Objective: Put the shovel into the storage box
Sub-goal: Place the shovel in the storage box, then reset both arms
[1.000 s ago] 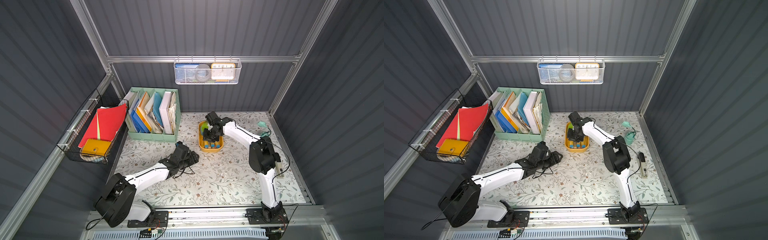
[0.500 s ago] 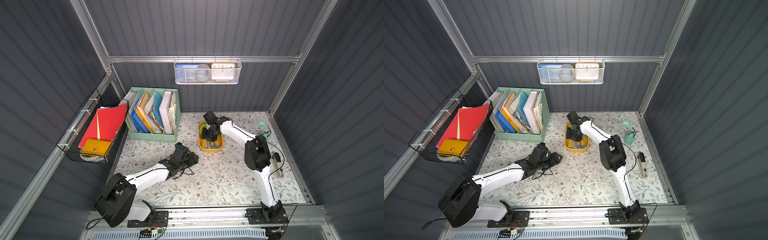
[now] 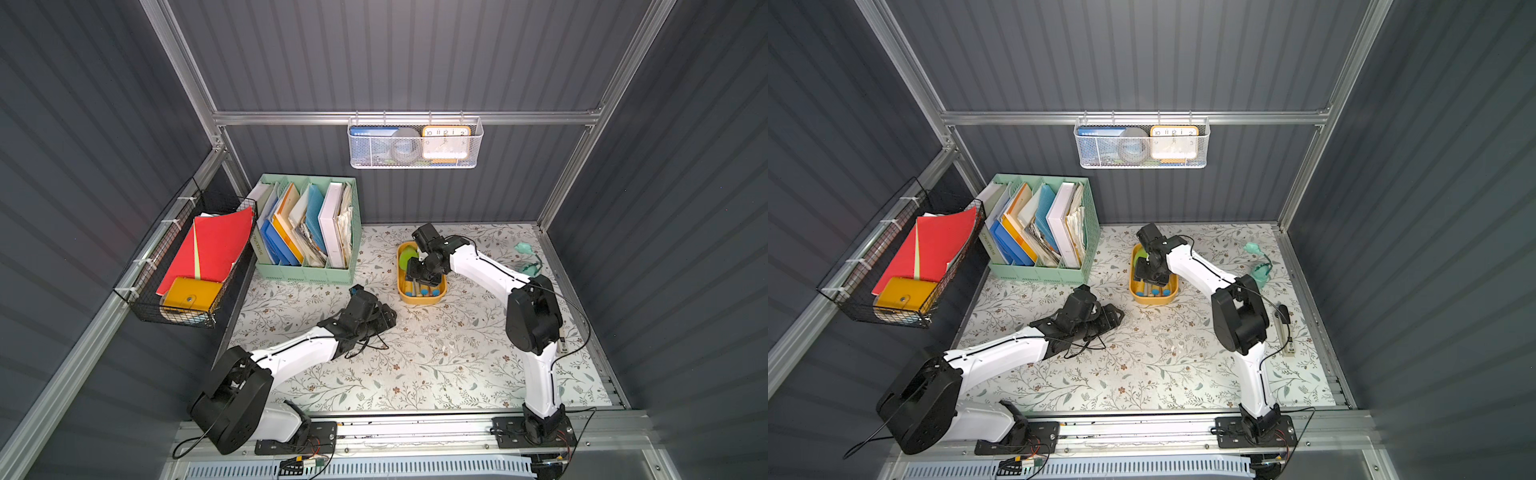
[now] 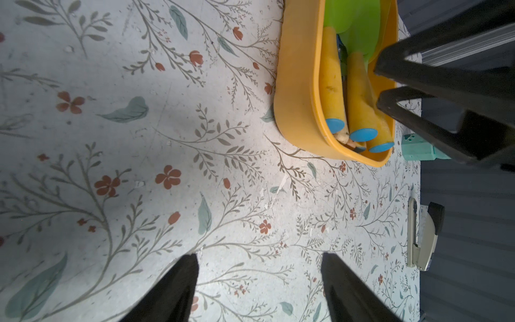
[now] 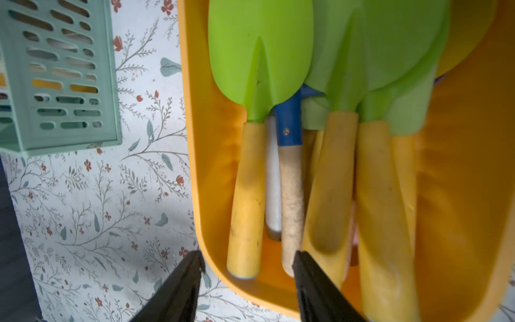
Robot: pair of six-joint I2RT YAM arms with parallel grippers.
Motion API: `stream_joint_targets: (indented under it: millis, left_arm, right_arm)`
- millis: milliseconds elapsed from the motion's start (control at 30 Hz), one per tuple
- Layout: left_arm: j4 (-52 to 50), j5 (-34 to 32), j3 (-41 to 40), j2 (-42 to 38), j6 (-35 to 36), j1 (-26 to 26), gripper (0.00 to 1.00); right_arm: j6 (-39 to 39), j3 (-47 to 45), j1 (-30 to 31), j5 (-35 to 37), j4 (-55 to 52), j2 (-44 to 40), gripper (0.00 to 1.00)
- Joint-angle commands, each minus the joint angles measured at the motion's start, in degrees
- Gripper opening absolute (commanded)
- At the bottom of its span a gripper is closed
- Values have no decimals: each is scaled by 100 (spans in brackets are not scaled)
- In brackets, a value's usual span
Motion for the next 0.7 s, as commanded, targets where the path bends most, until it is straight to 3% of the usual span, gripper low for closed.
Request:
stream_joint_targets:
  millis: [0,100,133,167,233,300,533,667]
  left_arm:
    - [-257,-186,73,-144,46,46,76]
    - [-487,-299,224,-151,220,110,78]
    - [-659,-388,325,-150,327,141,83]
    - [-890,-549,444,-150,426,158,96]
    - [-1262,-760,673,-187,624,263,100]
    - [-1513,-882,857,-256,820,405,100]
    - [-2443,-2223,1317,-483,1486,788,100]
    - [-2336,-3229,1191,-816,1774,897,100]
  right_arm:
    - [-131,-491,29,100,290,-407,66]
    - [-216,-956,30,152,489,-800,72]
    - [-287,-1110,29,155,552,-935,75]
    - [-361,-1266,29,158,607,-1074,78]
    - [-449,-1589,31,261,743,-1358,83]
    - [-487,-1962,23,450,920,-1667,99]
    - [-798,-3113,-1,1162,1345,-2637,99]
    - [-1055,-3805,-14,1792,1816,-3298,99]
